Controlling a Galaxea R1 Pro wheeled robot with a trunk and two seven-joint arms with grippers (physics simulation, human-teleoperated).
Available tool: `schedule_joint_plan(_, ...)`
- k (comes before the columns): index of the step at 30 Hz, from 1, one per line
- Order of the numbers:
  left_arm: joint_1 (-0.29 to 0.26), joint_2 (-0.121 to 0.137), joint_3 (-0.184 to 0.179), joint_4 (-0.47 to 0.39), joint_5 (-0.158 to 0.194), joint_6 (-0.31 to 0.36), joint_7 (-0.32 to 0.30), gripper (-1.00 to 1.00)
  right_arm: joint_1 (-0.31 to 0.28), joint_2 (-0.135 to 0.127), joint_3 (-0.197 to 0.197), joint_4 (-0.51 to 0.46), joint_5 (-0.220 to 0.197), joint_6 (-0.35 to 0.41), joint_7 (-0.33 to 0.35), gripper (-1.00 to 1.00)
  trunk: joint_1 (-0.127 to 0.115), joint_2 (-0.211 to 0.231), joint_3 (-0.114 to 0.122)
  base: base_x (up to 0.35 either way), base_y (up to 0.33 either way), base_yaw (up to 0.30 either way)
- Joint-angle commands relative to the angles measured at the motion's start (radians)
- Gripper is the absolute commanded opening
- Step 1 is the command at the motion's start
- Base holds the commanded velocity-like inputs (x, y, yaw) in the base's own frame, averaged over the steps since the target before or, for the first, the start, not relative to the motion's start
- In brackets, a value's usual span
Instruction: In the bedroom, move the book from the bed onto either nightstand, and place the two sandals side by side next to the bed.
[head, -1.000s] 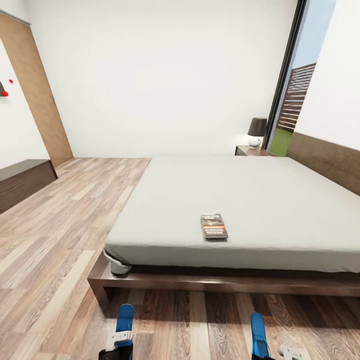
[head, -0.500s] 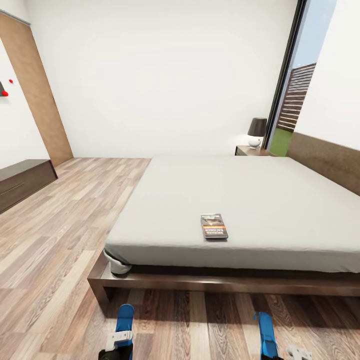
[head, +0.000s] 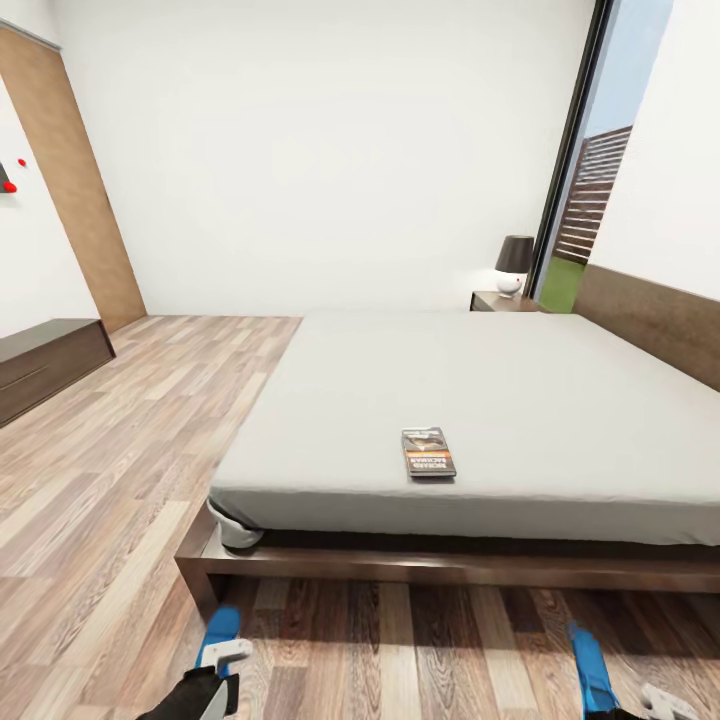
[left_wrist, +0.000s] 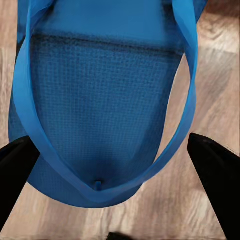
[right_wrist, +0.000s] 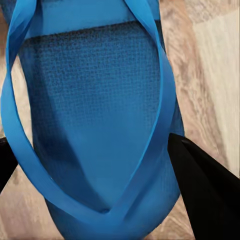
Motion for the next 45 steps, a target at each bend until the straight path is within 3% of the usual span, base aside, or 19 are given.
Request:
schedule_joint_plan(1, -0.011, -0.001, 0.004, -0.006, -0.006, 0.031, 0.001, -1.0, 0.0, -0.001, -0.004, -0.045, -0.002, 0.046, 0.018, -1.0, 0.0, 0.0, -0.001, 0.0, 0.0, 0.0)
schedule_joint_plan(3, -0.025, -0.002, 0.002, -0.011, -0.007, 0.06, 0.002, -1.0, 0.0, -0.002, -0.004, -0.149, -0.002, 0.155, 0.08, -1.0, 0.0, 0.0, -0.001, 0.0, 0.0, 0.0)
schedule_joint_plan(7, -0.031, -0.006, -0.002, -0.011, -0.006, 0.07, 0.003, -1.0, 0.0, -0.007, -0.005, -0.226, -0.002, 0.331, 0.176, -1.0, 0.0, 0.0, -0.001, 0.0, 0.0, 0.0)
schedule_joint_plan(11, -0.032, -0.008, -0.003, -0.011, -0.006, 0.071, 0.003, -1.0, 0.0, -0.022, -0.01, -0.296, -0.002, 0.439, 0.326, -1.0, 0.0, 0.0, -0.001, 0.0, 0.0, 0.0)
schedule_joint_plan(16, -0.032, -0.008, -0.004, -0.011, -0.006, 0.048, 0.003, -1.0, 0.0, -0.026, -0.011, -0.382, -0.012, 0.592, 0.368, -1.0, 0.0, 0.0, -0.001, 0.0, 0.0, 0.0)
schedule_joint_plan(22, -0.032, -0.009, -0.004, -0.009, -0.005, 0.04, 0.002, -1.0, 0.0, -0.027, -0.011, -0.44, -0.051, 0.642, 0.373, -1.0, 0.0, 0.0, -0.001, 0.0, 0.0, 0.0)
schedule_joint_plan(27, -0.032, -0.008, -0.003, -0.009, -0.005, 0.04, 0.002, -1.0, 0.0, -0.028, -0.012, -0.447, -0.066, 0.646, 0.373, -1.0, 0.019, -0.035, -0.017, 0.0, 0.0, 0.0)
schedule_joint_plan(31, -0.032, -0.007, -0.002, -0.006, -0.005, 0.045, 0.003, -1.0, 0.0, -0.073, -0.011, -0.447, -0.081, 0.647, 0.373, -1.0, 0.023, -0.042, -0.02, 0.0, 0.0, 0.0)
schedule_joint_plan(34, -0.032, -0.012, -0.006, 0.0, -0.006, 0.046, 0.003, -1.0, 0.0, -0.088, -0.011, -0.445, -0.099, 0.647, 0.373, -1.0, 0.023, -0.042, -0.02, 0.0, 0.0, 0.0)
schedule_joint_plan(38, -0.032, -0.018, -0.011, 0.001, -0.006, 0.047, 0.005, -1.0, 0.0, -0.093, -0.01, -0.446, -0.109, 0.647, 0.372, -1.0, 0.023, -0.042, -0.02, 0.0, 0.0, 0.0)
schedule_joint_plan(45, -0.032, -0.018, -0.011, -0.002, -0.006, 0.049, 0.005, -1.0, 0.0, -0.094, -0.01, -0.445, -0.111, 0.647, 0.372, -1.0, 0.05, -0.091, -0.042, 0.0, 0.0, 0.0)
